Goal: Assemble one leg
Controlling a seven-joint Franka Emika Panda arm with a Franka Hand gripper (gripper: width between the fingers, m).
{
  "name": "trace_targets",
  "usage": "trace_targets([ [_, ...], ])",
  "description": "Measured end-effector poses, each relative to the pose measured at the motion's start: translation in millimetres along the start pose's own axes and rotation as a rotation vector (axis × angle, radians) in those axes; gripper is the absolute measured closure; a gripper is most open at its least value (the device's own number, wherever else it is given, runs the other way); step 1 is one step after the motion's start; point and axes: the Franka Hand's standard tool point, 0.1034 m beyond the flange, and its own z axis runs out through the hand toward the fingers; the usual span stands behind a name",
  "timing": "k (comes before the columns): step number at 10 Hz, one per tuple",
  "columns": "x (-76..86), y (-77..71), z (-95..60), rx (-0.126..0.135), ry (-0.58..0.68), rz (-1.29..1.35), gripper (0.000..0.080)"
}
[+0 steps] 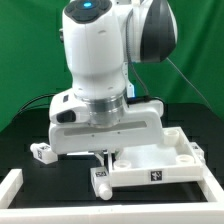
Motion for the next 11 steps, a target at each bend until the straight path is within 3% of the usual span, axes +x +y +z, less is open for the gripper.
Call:
trace_targets([
  [2,5.3,2.8,8.2,-0.007,0.016,0.000,0.0745],
  [9,10.6,5.5,6.4,-0.005,0.034,0.044,0.0745],
  [11,26.2,1.3,1.9,-0.006,0.041,0.086,0.0745],
])
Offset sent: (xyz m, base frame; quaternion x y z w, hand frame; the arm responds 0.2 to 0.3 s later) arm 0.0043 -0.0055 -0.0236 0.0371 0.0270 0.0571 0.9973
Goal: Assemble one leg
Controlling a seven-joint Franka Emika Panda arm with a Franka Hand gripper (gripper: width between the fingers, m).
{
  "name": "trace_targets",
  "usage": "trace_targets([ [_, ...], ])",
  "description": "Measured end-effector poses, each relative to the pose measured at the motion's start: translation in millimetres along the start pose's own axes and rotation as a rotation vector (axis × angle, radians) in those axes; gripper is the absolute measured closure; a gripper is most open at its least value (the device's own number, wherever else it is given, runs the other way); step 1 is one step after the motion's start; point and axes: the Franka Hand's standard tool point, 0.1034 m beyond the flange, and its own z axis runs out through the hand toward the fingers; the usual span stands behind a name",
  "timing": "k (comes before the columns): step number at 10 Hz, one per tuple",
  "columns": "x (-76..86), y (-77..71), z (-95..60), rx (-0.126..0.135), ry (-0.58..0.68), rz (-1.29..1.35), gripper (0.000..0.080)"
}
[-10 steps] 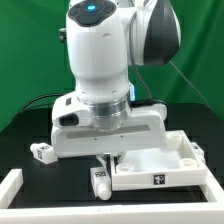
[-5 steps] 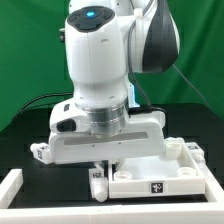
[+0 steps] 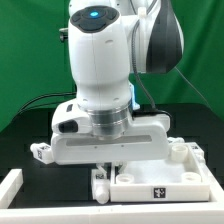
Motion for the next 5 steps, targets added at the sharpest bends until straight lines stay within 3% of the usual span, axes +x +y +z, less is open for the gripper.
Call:
trace_targets([
  [2,14.7,-2.5,-4.2,-0.009,0.013,0.018,0.0745],
  [5,24.0,-4.5,-6.4,-0.051,0.051,0.011,0.0745],
])
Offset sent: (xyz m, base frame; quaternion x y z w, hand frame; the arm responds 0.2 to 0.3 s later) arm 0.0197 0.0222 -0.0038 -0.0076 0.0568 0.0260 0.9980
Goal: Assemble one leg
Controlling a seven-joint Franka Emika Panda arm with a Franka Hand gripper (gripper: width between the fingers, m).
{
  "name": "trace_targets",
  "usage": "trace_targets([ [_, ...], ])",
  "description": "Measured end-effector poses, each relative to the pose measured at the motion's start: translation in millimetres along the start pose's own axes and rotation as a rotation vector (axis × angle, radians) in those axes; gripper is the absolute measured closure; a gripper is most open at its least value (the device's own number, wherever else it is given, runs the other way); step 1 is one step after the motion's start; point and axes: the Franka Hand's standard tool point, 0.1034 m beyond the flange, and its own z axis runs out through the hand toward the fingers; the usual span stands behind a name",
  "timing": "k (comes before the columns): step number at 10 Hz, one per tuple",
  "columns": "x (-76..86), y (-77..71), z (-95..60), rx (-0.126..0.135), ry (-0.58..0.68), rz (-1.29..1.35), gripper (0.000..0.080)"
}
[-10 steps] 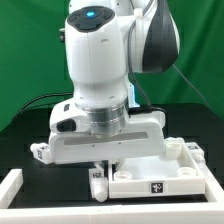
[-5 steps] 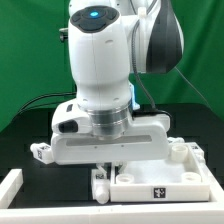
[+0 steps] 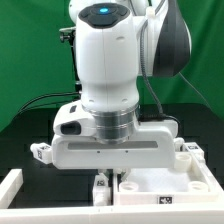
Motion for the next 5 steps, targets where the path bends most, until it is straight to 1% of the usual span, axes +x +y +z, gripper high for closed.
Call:
trace_targets([
  [1,0.0,0.3,0.1,-0.017,0.001,-0.002,0.0745],
  [4,0.0,1.0,0.1,-0.018,0.000,-0.015,0.0745],
  [5,0.0,1.0,0.1,-0.018,0.000,-0.015,0.0585],
])
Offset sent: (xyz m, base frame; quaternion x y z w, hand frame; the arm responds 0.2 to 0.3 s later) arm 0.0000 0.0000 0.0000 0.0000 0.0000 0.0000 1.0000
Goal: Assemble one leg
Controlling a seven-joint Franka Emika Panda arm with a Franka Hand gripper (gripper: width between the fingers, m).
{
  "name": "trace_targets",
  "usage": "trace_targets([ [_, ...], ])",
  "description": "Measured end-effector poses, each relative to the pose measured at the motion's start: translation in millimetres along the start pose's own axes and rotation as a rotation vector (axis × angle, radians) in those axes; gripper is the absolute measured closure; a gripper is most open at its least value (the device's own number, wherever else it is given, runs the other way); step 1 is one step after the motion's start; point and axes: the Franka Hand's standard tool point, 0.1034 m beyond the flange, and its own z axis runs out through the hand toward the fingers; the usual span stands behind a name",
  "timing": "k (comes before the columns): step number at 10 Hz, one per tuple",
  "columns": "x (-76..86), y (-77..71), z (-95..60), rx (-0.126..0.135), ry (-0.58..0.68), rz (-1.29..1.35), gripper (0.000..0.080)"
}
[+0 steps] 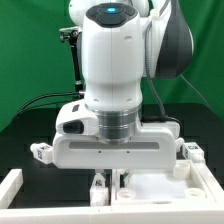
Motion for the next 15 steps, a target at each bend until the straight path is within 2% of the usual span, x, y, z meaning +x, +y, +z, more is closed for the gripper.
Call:
trace_targets([
  [1,0.0,0.0,0.0,0.000,0.000,0.000,0.0450],
  [2,-1.4,1.2,-3.2,0.001,-0.006,-0.013,0.0450],
  [3,-5.5,4.5,-14.2,0.009,-0.012,-0.026,0.0267],
  [4,-13.5,10.0,-21.1,0.025,-0.021,-0.031,0.0187],
  [5,-23.9,12.2,-22.8,0.028,-0.025,-0.029,0.0187],
  [7,-45.8,5.7,-24.8,0.031,-0.040,-0.019,0.0152],
  [11,-45.2,5.2,-22.3,0.030,-0.043,-0.021,0.0151],
  [14,-82.2,-31.3,-11.8,0.025,-0.085,0.116,0.0151],
  [15,-91.3,-37.6,-13.4,0.020,-0.136,0.175,0.0151],
])
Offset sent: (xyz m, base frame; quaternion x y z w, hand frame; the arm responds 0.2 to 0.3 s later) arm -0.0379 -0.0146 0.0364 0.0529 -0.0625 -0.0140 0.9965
